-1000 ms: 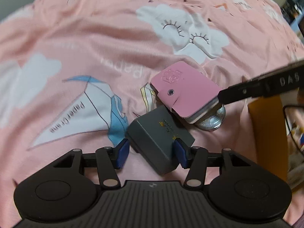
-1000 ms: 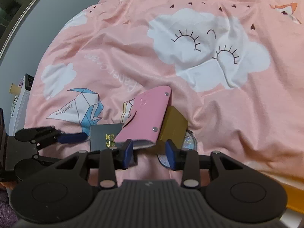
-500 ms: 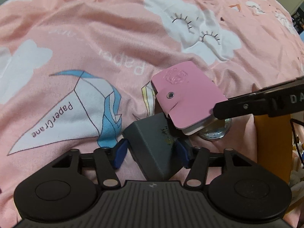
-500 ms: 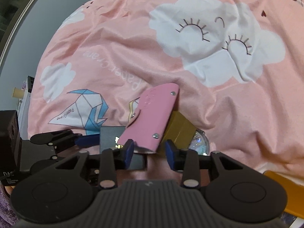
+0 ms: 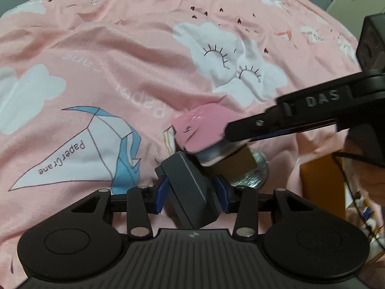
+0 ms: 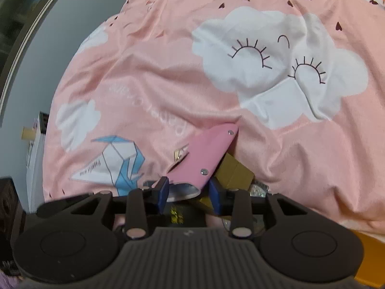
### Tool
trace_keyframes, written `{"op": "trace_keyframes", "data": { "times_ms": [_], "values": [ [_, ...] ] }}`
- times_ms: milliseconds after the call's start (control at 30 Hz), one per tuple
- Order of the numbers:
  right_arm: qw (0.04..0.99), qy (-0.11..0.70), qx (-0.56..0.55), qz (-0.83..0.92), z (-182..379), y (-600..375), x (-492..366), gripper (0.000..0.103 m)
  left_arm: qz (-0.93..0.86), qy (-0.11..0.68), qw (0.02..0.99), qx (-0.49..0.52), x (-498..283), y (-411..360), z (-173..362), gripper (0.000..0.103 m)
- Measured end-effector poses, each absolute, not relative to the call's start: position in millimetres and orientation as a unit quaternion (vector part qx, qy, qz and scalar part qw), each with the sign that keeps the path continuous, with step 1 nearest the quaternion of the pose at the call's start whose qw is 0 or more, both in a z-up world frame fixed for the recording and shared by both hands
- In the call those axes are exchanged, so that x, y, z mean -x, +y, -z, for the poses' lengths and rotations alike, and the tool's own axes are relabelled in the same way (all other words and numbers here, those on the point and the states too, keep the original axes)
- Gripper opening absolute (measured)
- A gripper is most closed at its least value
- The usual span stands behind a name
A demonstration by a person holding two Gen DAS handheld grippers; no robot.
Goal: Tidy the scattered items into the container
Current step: 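Grasp the grey gift box with the left gripper while the right gripper grasps the pink wallet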
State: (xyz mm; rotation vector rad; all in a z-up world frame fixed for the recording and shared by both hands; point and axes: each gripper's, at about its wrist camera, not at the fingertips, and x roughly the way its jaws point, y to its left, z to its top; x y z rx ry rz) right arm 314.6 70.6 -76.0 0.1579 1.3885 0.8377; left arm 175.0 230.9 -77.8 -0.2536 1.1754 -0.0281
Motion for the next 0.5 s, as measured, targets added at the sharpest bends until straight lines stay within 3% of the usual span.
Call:
{"op": "trace_keyframes", "data": {
  "times_ms": [333,500],
  "values": [
    [0.681,0.632,-0.088,-0.359,79,72,-320,0.051,-0.005,0.556,0.821,0.126,-182,226,82,0.053],
    [0.679,0.640,-0.106,-0.343,81,57,-322,0.049,0.025,0.539,0.830,0.138,-173,224,74,0.041]
  ]
}}
